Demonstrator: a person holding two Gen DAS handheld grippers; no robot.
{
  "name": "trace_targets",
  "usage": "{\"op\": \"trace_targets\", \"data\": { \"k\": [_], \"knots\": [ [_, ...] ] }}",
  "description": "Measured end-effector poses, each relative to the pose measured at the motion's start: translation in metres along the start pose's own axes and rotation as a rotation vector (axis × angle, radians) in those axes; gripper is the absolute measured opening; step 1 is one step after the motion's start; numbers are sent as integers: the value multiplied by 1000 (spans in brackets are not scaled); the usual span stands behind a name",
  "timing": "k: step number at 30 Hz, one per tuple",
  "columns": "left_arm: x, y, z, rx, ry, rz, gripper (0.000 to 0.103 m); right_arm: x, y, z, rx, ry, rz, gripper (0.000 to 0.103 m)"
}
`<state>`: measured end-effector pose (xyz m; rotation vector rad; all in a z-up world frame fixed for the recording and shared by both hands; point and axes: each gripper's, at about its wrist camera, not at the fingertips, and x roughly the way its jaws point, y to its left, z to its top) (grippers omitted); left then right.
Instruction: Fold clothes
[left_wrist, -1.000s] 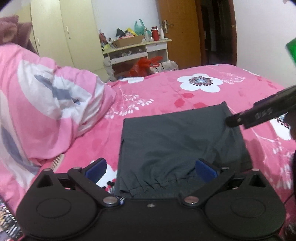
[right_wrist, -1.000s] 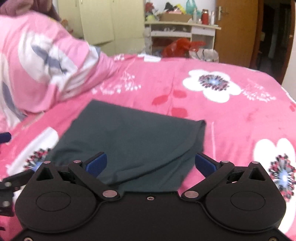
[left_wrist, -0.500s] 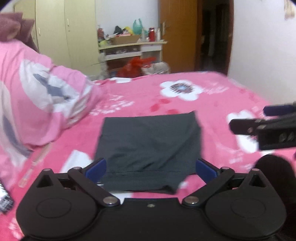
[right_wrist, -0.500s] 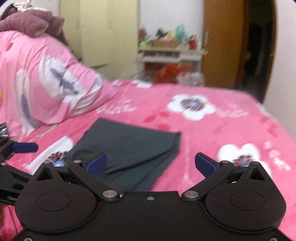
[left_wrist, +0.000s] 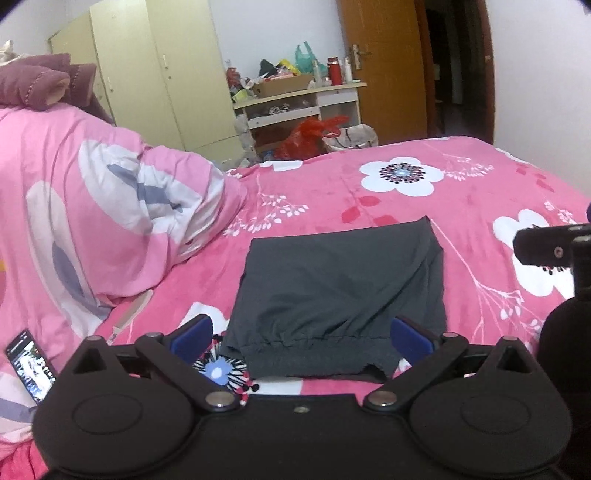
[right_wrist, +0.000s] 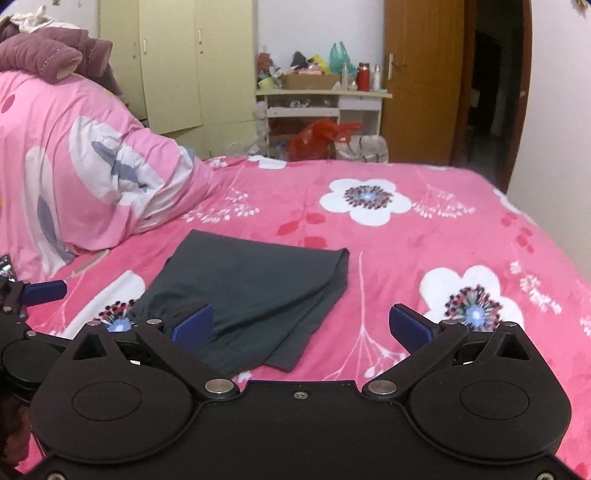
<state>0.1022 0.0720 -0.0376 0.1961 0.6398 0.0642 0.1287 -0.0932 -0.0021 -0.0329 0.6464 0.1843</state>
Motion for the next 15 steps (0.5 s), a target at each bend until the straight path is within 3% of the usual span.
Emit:
{"op": "trace_targets", "data": {
  "k": [6, 10, 15],
  "knots": [
    [-1, 2, -1, -17, 12, -7, 103, 6, -4, -4, 3, -6, -56, 103],
    [-2, 2, -2, -24, 15, -9, 103, 1, -9, -8, 20, -47, 34, 103],
    [-1, 3, -2, -32, 21, -2, 103, 4, -8, -9, 18, -31, 30, 103]
  ]
}}
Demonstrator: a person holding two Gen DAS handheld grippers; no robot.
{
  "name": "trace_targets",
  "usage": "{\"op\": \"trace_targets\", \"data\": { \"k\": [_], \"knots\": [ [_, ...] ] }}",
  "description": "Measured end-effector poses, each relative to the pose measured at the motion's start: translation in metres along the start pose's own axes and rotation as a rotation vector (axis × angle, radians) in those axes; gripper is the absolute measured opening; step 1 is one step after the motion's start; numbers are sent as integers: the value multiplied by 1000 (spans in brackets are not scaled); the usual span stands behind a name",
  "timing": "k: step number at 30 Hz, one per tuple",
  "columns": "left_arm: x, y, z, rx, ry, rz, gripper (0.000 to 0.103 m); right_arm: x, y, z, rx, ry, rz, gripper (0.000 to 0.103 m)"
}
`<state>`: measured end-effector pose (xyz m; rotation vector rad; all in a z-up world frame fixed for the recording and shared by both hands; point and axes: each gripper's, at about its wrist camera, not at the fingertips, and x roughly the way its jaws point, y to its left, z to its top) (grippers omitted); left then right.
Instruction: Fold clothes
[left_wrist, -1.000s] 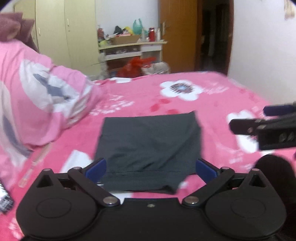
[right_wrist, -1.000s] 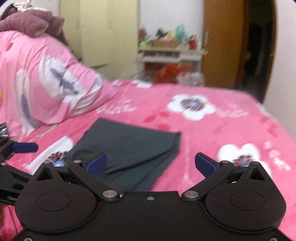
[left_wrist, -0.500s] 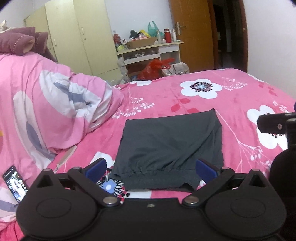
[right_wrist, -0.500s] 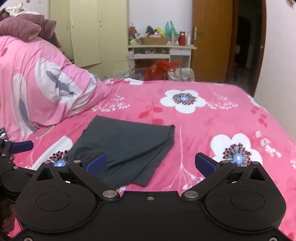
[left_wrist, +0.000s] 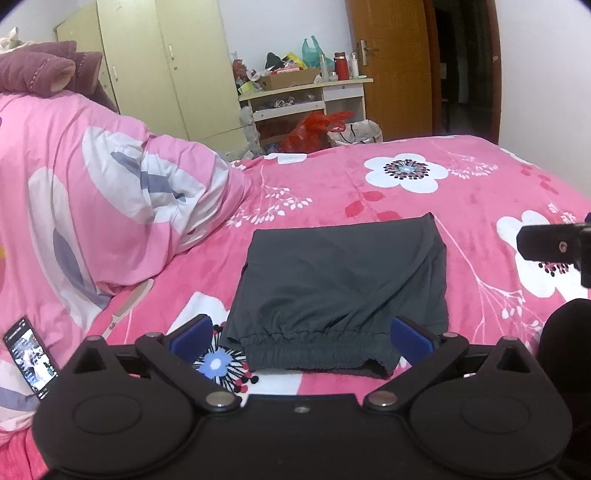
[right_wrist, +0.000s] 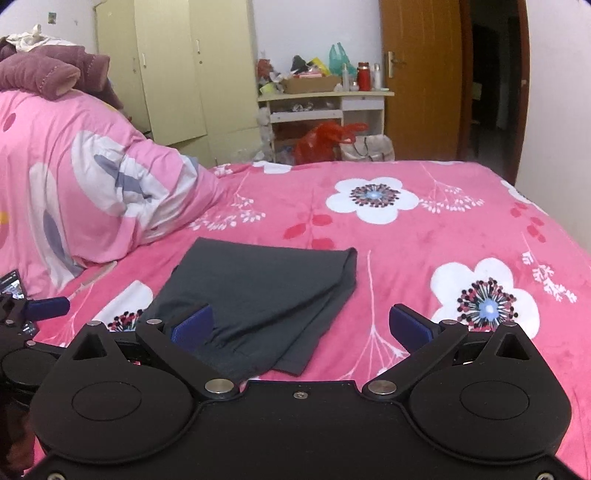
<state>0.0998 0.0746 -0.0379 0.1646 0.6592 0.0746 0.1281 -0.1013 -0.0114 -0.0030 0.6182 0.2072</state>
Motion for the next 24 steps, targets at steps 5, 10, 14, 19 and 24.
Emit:
{"op": "trace_targets", "data": {
  "k": [5, 10, 14, 19, 24],
  "knots": [
    [-1, -1, 0, 2, 4, 1, 103, 3, 2, 0, -7, 7, -4, 103],
    [-1, -3, 0, 7, 5, 6, 103, -1, -2, 0, 13, -22, 62, 103],
    [0, -2, -1, 7, 11, 1, 103, 2, 3, -1, -13, -5, 41, 103],
    [1, -1, -1, 3, 11, 4, 103, 6, 9, -1, -35, 24, 17, 103],
    [0, 0, -1, 1, 11, 3, 103, 7, 11, -2, -45, 38, 9, 103]
  ]
}}
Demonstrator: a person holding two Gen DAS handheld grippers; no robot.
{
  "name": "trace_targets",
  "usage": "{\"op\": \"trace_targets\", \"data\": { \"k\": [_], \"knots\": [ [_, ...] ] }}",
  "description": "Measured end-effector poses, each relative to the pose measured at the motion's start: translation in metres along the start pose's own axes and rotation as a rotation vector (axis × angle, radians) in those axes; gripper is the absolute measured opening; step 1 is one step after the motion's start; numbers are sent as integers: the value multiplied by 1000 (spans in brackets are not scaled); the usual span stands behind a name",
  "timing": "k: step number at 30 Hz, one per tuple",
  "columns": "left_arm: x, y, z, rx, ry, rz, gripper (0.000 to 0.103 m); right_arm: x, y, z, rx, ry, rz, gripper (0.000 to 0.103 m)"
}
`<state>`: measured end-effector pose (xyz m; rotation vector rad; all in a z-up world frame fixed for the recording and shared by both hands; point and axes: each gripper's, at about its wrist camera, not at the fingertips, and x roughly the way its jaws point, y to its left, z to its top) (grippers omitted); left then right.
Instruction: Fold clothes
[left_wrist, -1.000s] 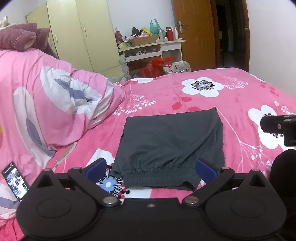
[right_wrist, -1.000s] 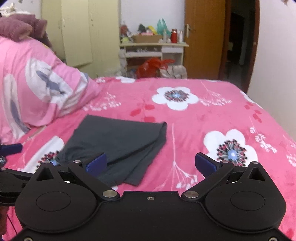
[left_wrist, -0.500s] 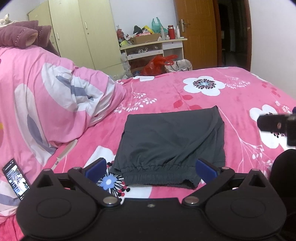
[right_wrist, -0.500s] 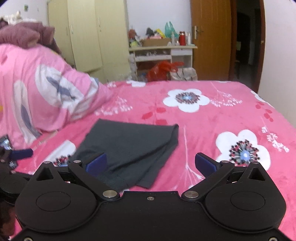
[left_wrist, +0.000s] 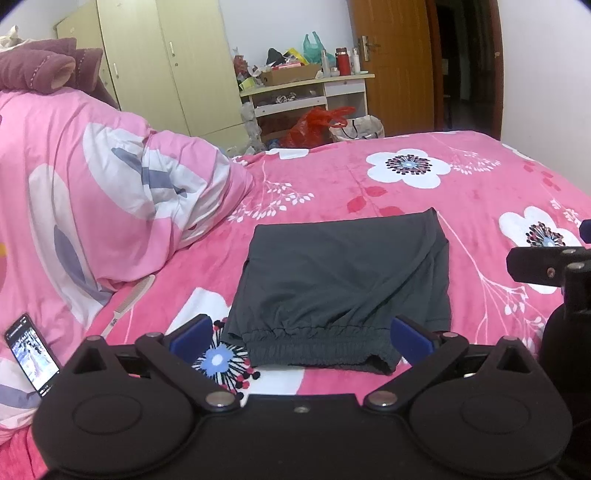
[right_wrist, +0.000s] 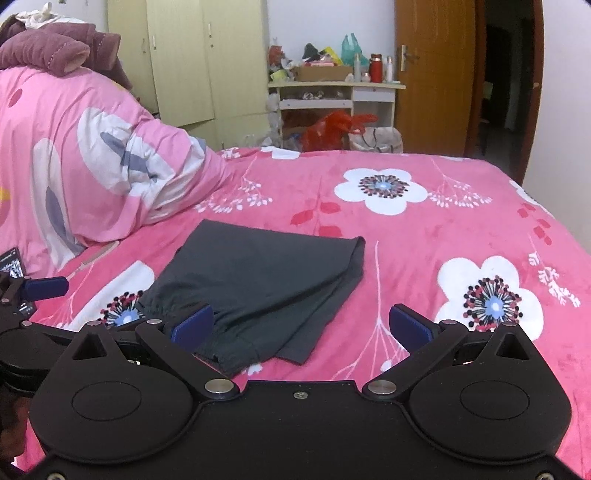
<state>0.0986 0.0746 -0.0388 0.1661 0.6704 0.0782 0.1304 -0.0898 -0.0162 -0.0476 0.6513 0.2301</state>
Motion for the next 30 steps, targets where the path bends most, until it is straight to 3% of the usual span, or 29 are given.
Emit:
{"op": "trace_targets", "data": {
  "k": [30],
  "knots": [
    [-4, -9, -3, -3, -1, 16, 103, 3, 13, -9, -77, 30, -52, 103]
  ]
}}
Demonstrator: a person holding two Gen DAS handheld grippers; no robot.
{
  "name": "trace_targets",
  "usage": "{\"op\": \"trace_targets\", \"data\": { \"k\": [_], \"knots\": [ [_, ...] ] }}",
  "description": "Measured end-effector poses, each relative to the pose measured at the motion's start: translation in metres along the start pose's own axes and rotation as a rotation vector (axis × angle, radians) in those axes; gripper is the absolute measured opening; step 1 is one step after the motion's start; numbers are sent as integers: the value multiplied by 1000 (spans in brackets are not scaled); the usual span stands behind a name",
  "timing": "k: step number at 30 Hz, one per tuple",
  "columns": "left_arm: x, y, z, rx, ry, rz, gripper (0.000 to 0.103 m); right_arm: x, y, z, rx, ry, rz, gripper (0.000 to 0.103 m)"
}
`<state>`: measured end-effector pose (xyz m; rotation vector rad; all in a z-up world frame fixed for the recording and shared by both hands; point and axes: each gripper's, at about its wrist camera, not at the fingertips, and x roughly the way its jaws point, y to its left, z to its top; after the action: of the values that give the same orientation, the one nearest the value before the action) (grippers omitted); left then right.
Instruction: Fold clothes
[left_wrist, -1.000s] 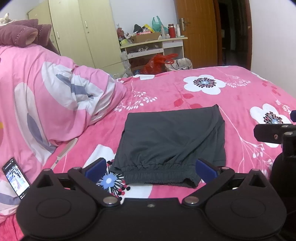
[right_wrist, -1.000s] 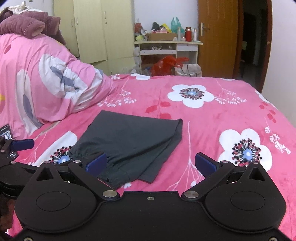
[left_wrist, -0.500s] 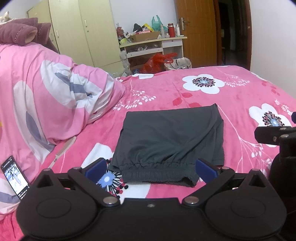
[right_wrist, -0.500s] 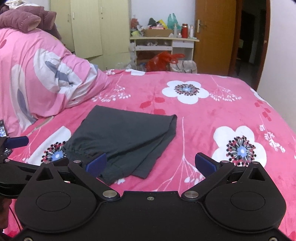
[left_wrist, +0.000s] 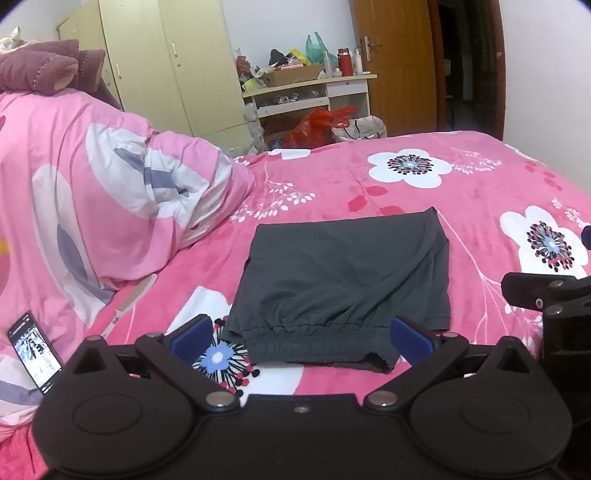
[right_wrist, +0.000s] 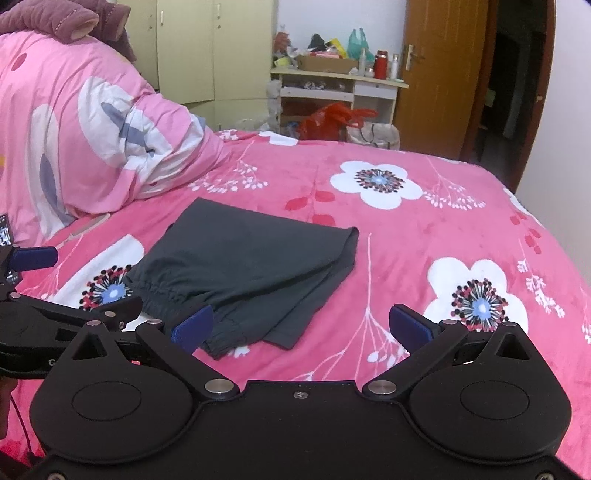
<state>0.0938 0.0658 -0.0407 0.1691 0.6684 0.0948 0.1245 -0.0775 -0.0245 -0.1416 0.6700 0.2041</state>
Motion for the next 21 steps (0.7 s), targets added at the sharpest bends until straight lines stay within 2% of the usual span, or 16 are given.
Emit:
{"op": "trace_targets", "data": {
  "k": [21],
  "knots": [
    [-1, 4, -1, -6, 7, -13, 103, 3, -2, 1, -15, 14, -2, 103]
  ]
}}
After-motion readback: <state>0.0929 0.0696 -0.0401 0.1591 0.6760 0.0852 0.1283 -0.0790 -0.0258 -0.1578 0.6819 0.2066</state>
